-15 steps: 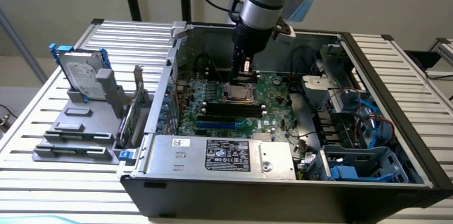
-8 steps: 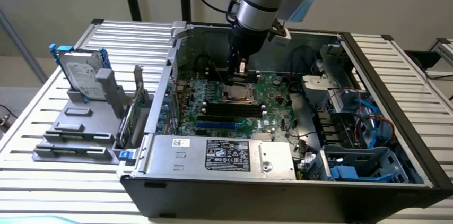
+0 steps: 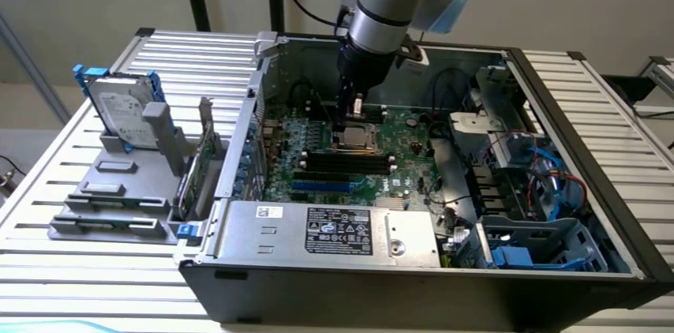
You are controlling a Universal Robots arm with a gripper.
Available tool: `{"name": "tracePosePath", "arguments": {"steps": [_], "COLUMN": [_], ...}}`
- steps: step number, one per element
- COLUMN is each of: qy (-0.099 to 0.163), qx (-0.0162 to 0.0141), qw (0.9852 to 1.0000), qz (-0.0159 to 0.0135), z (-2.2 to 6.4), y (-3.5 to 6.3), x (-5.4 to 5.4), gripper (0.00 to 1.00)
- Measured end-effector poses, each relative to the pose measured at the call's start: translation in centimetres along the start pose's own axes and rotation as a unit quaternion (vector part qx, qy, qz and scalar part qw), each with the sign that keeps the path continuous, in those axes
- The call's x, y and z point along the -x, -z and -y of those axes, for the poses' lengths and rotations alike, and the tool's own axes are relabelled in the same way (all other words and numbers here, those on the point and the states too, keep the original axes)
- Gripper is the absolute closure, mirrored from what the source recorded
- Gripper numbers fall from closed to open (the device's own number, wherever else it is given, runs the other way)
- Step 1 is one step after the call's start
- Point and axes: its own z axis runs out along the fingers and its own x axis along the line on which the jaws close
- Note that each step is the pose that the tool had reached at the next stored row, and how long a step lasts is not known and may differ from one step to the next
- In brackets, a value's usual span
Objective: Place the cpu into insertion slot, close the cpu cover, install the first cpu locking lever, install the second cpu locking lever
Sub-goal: 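Close the cpu cover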
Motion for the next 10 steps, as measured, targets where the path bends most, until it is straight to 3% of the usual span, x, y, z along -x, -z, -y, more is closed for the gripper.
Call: {"name": "tracePosePath", "arguments": {"steps": [10], "qy": [0.001], "qx": [-0.0006], "qw": [1.0], "qz": [-0.0043], "z": [0.02], "y": [-0.99], "x": [0.02], "gripper": [0.89]}}
